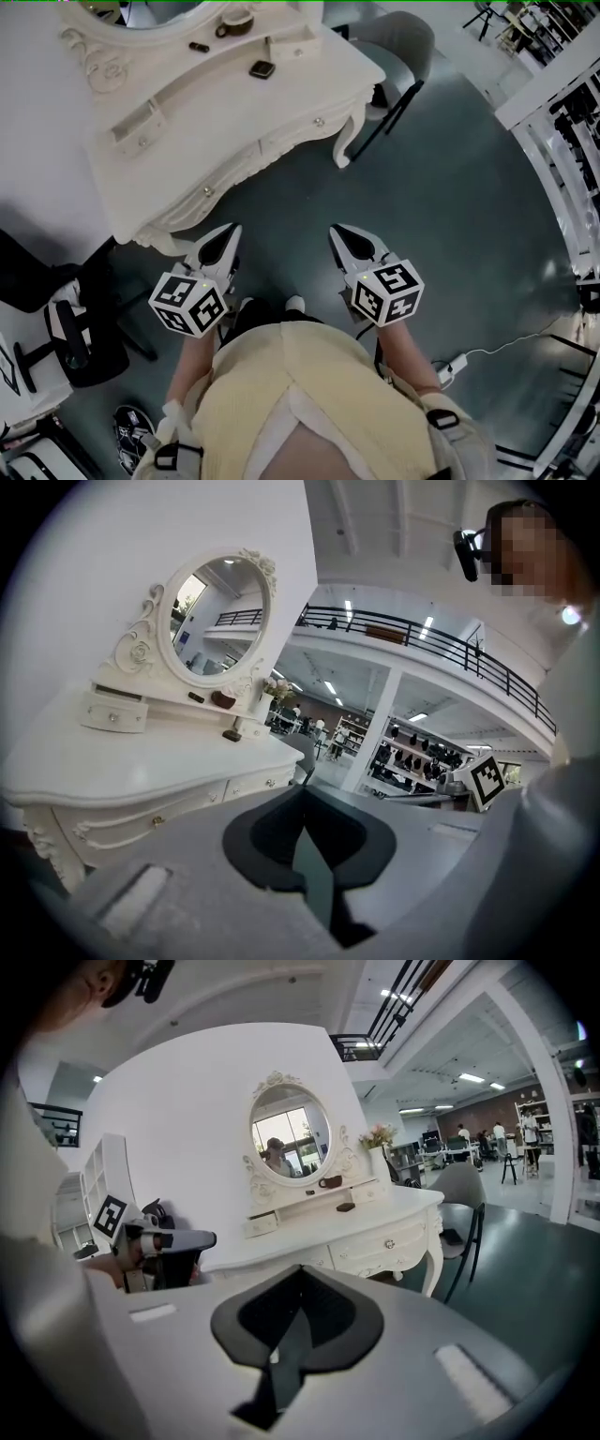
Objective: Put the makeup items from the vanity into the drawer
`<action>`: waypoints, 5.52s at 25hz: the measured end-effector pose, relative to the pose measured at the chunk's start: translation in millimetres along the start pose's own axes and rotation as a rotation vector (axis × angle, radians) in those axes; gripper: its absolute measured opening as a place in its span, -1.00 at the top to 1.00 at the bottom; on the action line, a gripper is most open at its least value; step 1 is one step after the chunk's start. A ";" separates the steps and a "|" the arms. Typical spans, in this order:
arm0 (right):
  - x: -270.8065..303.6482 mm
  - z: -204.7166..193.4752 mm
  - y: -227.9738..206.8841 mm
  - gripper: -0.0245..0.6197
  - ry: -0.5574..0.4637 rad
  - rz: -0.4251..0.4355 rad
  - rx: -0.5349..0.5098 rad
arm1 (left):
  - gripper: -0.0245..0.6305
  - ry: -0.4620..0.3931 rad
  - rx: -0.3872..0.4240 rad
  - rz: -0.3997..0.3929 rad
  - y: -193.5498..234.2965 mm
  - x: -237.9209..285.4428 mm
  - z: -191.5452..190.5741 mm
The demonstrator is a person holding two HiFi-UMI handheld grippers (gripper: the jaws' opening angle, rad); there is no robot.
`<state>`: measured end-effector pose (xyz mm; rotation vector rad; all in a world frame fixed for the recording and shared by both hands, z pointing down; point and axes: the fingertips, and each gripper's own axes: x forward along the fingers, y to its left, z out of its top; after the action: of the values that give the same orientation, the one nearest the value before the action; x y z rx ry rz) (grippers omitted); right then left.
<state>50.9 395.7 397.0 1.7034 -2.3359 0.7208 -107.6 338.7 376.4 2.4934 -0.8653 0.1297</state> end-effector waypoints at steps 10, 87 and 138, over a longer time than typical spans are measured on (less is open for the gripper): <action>23.4 9.0 -12.6 0.91 -0.004 0.018 0.025 | 0.93 0.064 0.111 0.048 20.0 21.9 3.1; 500.8 160.6 -171.9 -0.01 0.402 0.287 -0.364 | 0.93 0.089 -0.037 0.443 314.3 280.2 133.1; 463.5 250.1 -228.0 -0.07 0.300 0.174 -0.497 | 0.93 0.004 0.055 0.259 281.2 345.0 182.1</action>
<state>143.5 -169.7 430.1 1.1126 -2.2209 0.3433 -16.1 -131.3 420.0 2.4188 -1.1951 0.2490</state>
